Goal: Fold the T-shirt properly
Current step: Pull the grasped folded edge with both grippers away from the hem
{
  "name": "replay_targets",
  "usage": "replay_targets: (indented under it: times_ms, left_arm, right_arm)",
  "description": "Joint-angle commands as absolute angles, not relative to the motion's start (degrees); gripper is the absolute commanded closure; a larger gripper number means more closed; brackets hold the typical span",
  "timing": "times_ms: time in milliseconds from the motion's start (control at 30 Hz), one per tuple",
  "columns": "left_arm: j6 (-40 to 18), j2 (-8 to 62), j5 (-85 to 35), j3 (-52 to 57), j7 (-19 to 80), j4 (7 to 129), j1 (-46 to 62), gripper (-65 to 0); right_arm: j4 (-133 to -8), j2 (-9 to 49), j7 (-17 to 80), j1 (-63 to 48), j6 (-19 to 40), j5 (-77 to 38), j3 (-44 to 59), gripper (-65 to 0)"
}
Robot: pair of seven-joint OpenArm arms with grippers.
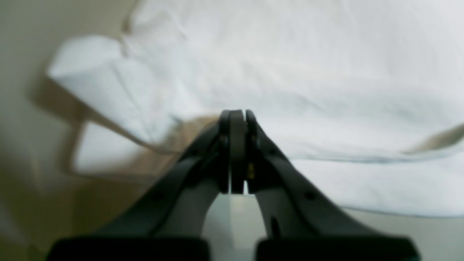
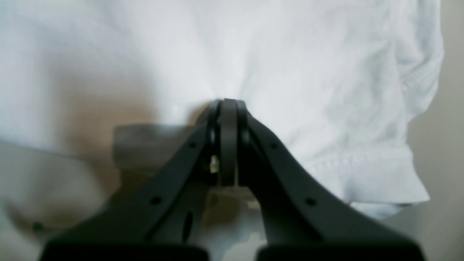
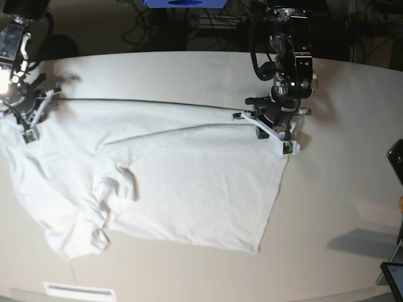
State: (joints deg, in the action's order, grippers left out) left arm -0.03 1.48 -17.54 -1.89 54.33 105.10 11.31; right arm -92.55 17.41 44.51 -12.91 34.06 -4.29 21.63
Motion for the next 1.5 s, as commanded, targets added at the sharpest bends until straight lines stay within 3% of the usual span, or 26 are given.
replay_targets:
  times_ms: [0,400,933,1467]
  left_arm:
    - [-0.1,1.8,-18.4,-1.6,53.6,106.0,10.8,0.0]
    - [-0.1,2.2,-18.3,9.0,59.0,103.2,12.5,0.0]
    - [-0.1,1.7,-18.6,8.7,58.9,112.6,26.8,0.0]
    - [-0.1,2.0,-18.6,8.7,58.9,113.2,27.8,0.0]
  right_arm:
    - [-93.1,18.3,44.9,-12.8,34.1,-3.8,22.1,-0.6]
    - [-95.0,18.5,44.9,-13.1,34.1,-3.7,22.1,-0.6]
    - [-97.9,18.4,44.9,-17.7,34.1,-3.7,22.2,-0.6]
    - [-98.7,16.5,44.9,-23.2,34.1,-3.9,28.7,-0.6]
